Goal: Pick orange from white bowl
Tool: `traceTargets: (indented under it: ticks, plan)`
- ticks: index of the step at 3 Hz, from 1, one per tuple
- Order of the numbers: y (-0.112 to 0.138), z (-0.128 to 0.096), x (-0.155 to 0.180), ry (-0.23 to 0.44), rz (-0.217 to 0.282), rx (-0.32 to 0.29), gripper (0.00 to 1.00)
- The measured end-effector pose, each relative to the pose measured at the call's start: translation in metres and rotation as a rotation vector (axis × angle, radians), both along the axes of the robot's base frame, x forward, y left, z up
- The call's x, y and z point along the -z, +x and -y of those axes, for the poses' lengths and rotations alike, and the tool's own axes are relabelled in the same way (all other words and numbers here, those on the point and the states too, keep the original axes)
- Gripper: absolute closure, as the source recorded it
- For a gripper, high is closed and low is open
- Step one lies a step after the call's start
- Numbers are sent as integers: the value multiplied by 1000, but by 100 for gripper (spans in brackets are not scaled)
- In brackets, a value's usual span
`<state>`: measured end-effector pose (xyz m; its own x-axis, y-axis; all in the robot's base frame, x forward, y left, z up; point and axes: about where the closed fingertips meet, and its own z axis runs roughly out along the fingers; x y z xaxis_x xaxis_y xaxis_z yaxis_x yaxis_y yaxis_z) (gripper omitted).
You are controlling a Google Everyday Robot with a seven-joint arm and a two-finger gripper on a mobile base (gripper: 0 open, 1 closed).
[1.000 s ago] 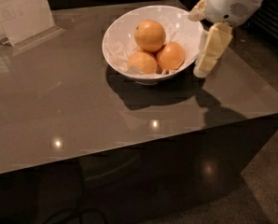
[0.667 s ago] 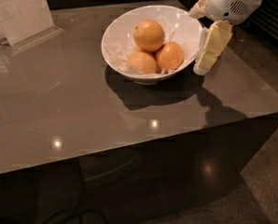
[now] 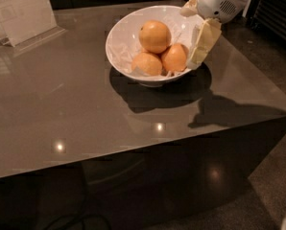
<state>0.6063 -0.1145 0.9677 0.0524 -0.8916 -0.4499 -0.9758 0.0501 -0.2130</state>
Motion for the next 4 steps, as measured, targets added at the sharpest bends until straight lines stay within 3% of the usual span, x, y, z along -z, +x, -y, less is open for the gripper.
traceTargets:
  ticks: [2, 3, 4]
  plan:
    - [82, -73, 24, 39, 2, -145, 0]
    - [89, -76, 24, 54, 22, -135, 0]
    - [92, -79, 41, 80, -16, -126, 0]
